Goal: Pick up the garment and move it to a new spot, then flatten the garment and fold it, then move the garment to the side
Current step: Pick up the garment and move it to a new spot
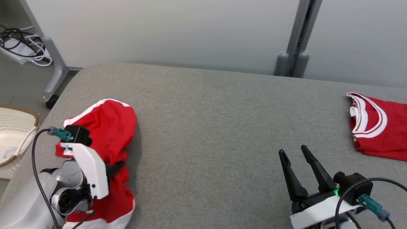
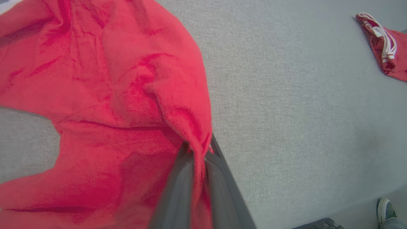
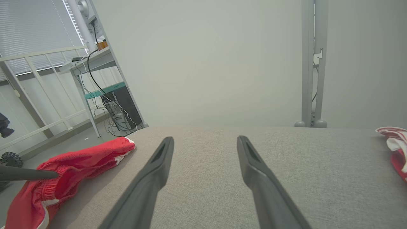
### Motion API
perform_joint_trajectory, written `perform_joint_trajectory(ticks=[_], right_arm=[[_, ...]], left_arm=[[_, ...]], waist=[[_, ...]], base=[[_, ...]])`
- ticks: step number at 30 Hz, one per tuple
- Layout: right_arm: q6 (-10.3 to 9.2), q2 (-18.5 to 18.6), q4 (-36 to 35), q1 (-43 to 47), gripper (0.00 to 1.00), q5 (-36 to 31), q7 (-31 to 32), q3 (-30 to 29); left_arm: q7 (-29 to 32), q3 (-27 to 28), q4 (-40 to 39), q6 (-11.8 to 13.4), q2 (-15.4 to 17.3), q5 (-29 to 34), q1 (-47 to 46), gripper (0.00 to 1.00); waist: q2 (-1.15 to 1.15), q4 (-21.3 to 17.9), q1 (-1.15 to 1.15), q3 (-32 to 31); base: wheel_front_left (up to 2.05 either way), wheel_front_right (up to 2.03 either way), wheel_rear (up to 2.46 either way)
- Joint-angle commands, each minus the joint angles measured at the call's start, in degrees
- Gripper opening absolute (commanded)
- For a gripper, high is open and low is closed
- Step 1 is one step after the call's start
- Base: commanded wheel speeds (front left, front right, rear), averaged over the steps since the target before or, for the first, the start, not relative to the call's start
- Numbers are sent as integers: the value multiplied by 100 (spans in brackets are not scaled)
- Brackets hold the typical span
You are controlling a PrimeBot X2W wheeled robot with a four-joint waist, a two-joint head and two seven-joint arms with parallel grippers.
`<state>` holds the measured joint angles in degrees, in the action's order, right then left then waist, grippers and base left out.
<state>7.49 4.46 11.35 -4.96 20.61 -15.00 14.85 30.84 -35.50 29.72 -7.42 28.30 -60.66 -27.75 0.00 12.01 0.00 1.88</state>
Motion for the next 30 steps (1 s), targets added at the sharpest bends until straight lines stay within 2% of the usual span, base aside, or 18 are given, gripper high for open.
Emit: perform_joint_trajectory(ticks=[1, 7, 11, 12, 21, 23, 30], right_arm=[[3, 60, -23, 58, 100, -8, -27, -54], [3, 128, -2, 94, 100, 3, -26, -131], [3, 189, 13, 65, 100, 8, -27, -175], [3, 189, 13, 65, 100, 8, -27, -175], [3, 222, -29, -48, 100, -3, -26, -254], [3, 197, -49, -83, 100, -3, -27, -258], [3, 122, -39, -163, 100, 0, -27, -266]], left_arm=[[-73, -38, -235, -13, 54, -87, -84, 0], [-435, -287, -953, -13, -114, -268, -47, 0], [-654, -586, -1054, -14, -386, -172, -128, 0], [-654, -586, -1054, -14, -386, -172, -128, 0], [-1130, -1267, -553, -14, -1224, -2, -575, 0], [-1232, -1382, -379, -13, -1316, 32, -752, 0], [-1544, -1911, 123, -14, -1801, 8, -1242, 0]], waist=[[0, -123, 0, -67], [0, -614, 0, -170], [0, -1052, 0, -166], [0, -1052, 0, -166], [0, -2102, 0, 48], [0, -2302, 0, 143], [0, -2745, 0, 345]], base=[[0, 0, 0], [0, 0, 0], [0, 0, 0], [0, 0, 0], [0, 0, 0], [0, 0, 0], [0, 0, 0]])
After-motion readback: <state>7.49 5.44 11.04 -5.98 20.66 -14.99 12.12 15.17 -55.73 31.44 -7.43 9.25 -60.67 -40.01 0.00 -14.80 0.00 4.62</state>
